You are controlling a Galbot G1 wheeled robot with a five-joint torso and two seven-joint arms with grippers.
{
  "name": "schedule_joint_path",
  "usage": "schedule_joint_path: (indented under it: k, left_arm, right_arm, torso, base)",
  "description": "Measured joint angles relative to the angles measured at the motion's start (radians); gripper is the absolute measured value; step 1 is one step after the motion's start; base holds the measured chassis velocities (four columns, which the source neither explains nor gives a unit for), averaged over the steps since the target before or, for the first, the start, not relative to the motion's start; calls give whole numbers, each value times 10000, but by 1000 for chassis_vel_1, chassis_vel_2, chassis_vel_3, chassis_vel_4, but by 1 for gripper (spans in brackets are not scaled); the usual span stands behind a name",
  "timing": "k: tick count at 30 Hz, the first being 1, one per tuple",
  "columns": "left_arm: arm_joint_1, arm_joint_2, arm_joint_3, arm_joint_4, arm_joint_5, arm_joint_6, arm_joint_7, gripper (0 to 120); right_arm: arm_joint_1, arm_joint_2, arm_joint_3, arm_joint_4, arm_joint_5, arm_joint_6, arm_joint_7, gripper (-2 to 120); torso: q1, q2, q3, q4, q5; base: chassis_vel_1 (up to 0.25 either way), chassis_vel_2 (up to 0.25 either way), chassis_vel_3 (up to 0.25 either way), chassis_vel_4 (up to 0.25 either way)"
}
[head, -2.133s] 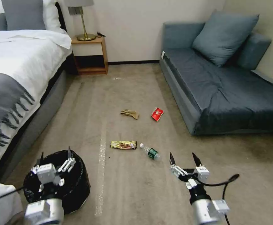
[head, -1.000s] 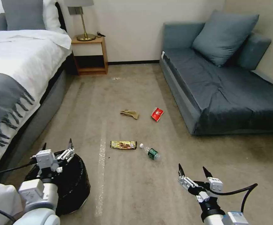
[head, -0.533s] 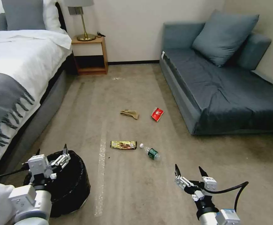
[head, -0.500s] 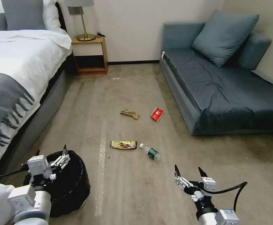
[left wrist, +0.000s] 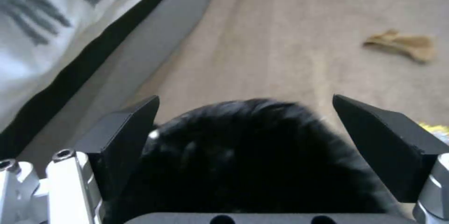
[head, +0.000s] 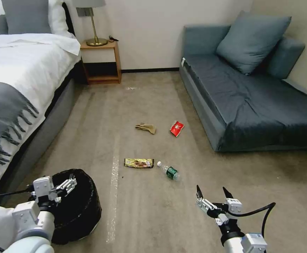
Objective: Pick up the trash bin, then pick up the garbage on the floor and place it into the trash bin.
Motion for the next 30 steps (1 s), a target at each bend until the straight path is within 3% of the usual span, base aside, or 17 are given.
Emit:
schedule_joint_path:
  k: [2,11,16,20,30]
  left_arm:
    - [16,72,-111,80,-66,19,0,94]
    - [179,493,-1507,819,-347,465,-39,95]
    - [280,669,-1952,1195,-242,662,94,94]
    - [284,650,-1945,1239,-120,830,163,94]
    - [222,333,-1342,1239,92,1766,330,96]
  right_arm:
    - [25,-4,-5,-35,1,-3,6,100]
    - [255,-19,-112,-273,37,-18,76,100]
    - [389,-61,-151,-440,93,-18,100,100]
    - [404,-58,-188,-468,96,17,116,100]
    - [213,-105,-93,-225,65,168,181,100]
  torso:
    - [0,0,0,0,1]
    - [-1,0,0,0,2]
    - [0,0,0,1,3]
    - [0,0,0,0,3]
    - [0,0,0,0,3]
  base:
    - [0,0,0,0]
    - [0,0,0,0]
    - [0,0,0,0]
    - [0,0,0,0]
    - [0,0,0,0]
